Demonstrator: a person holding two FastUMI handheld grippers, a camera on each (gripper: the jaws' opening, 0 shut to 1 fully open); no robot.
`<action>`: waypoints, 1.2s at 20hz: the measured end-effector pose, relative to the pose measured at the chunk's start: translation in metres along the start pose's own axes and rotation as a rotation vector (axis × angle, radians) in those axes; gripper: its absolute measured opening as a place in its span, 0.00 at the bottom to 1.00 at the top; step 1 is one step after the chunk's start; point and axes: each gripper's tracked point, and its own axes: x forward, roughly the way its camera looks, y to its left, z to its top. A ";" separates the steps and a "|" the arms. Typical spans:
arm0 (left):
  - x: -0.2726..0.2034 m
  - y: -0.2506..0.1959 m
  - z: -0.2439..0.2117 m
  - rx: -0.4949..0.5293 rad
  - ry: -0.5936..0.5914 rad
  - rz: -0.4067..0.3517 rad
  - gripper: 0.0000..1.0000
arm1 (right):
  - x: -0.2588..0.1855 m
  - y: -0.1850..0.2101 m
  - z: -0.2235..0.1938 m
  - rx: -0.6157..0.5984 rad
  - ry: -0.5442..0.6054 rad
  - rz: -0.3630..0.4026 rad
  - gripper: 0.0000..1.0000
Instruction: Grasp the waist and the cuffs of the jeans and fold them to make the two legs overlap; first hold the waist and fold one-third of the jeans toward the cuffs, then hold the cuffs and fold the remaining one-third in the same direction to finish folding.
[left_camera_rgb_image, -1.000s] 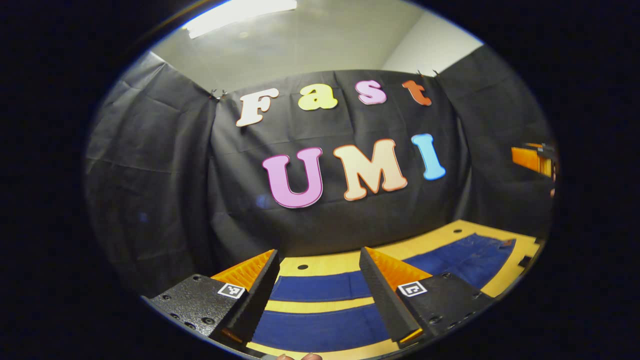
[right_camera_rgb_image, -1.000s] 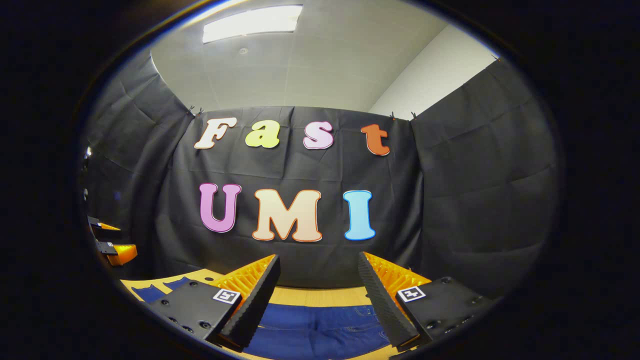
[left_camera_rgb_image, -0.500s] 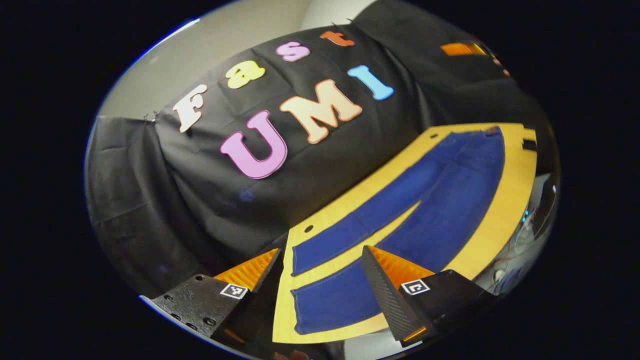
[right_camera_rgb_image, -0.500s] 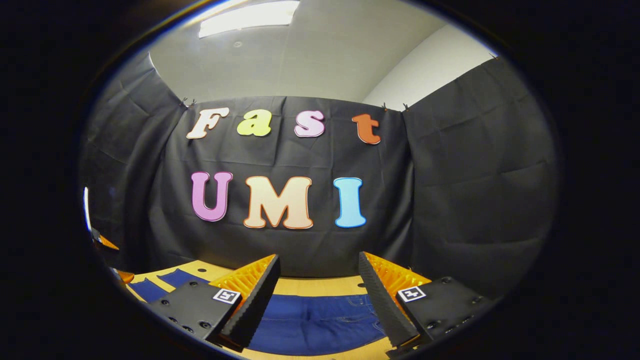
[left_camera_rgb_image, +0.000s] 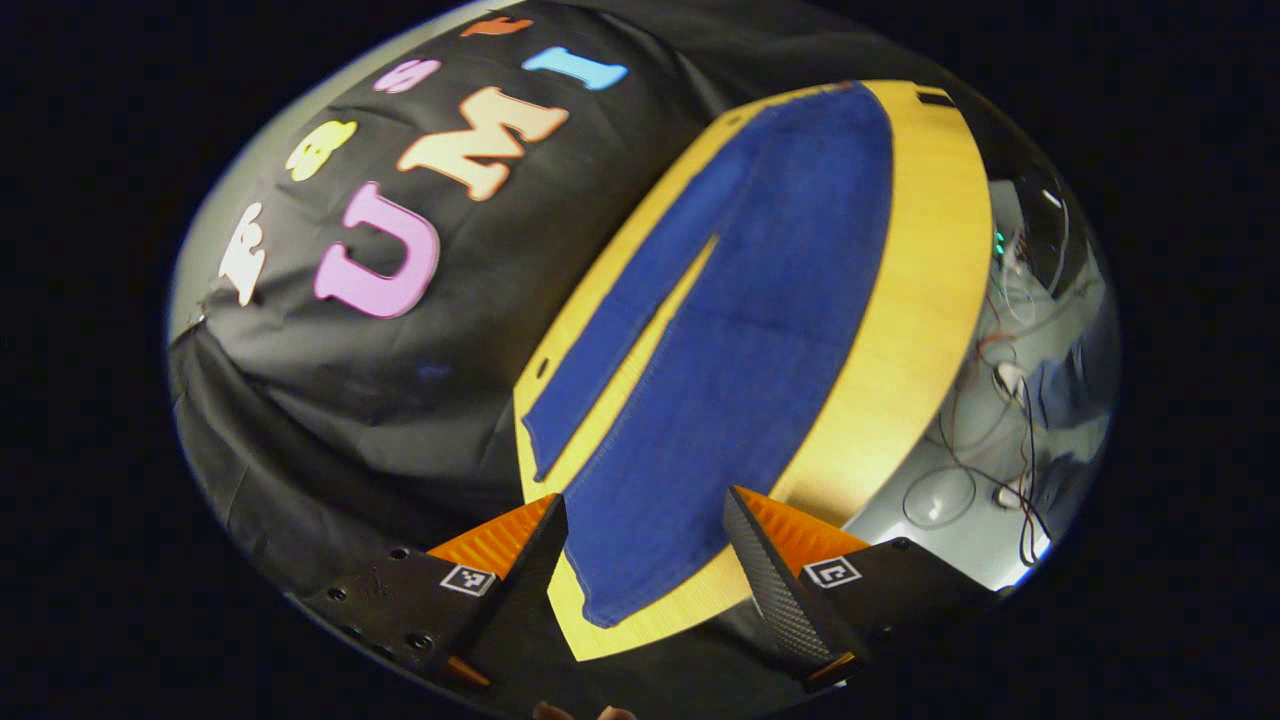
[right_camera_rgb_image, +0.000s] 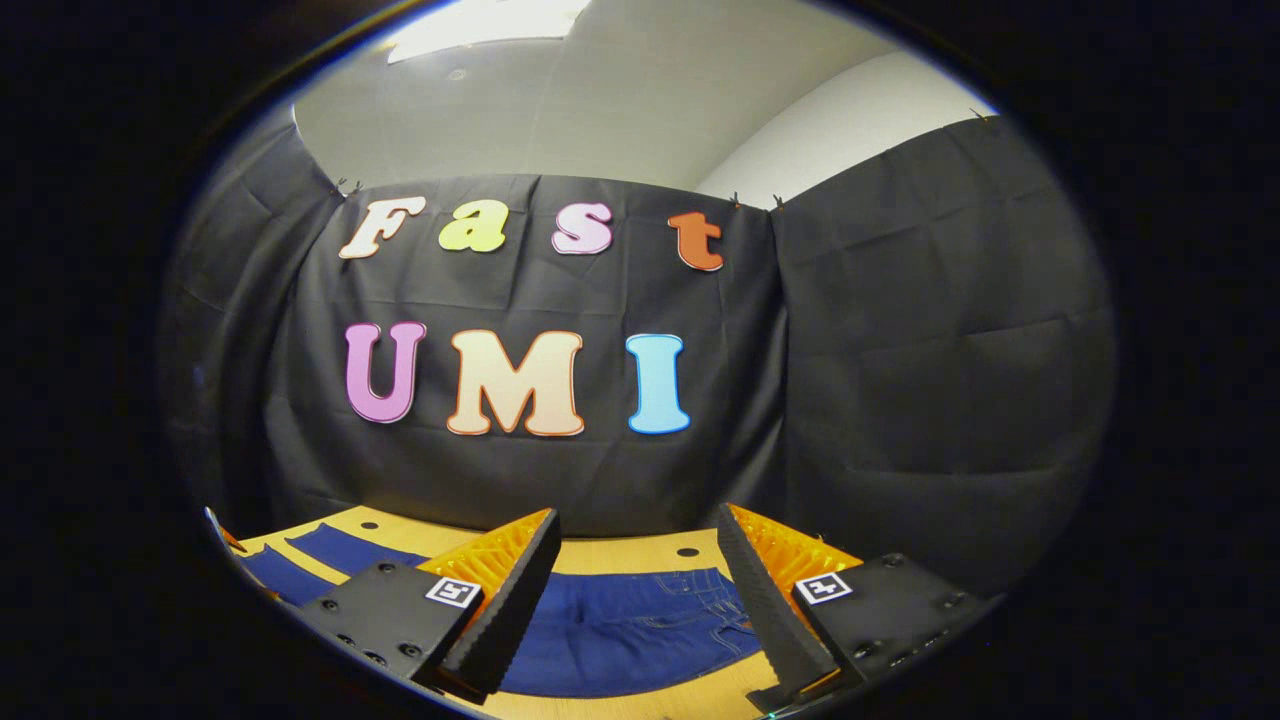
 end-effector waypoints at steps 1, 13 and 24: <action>0.006 -0.005 -0.008 0.028 0.018 -0.014 0.96 | -0.001 -0.004 -0.004 -0.006 0.013 -0.014 0.98; 0.054 -0.011 -0.008 0.262 0.054 -0.116 0.83 | -0.007 -0.029 -0.019 -0.025 0.041 -0.101 0.98; 0.063 -0.031 -0.016 0.148 0.114 -0.204 0.00 | 0.014 -0.028 -0.076 -0.200 0.164 0.030 0.96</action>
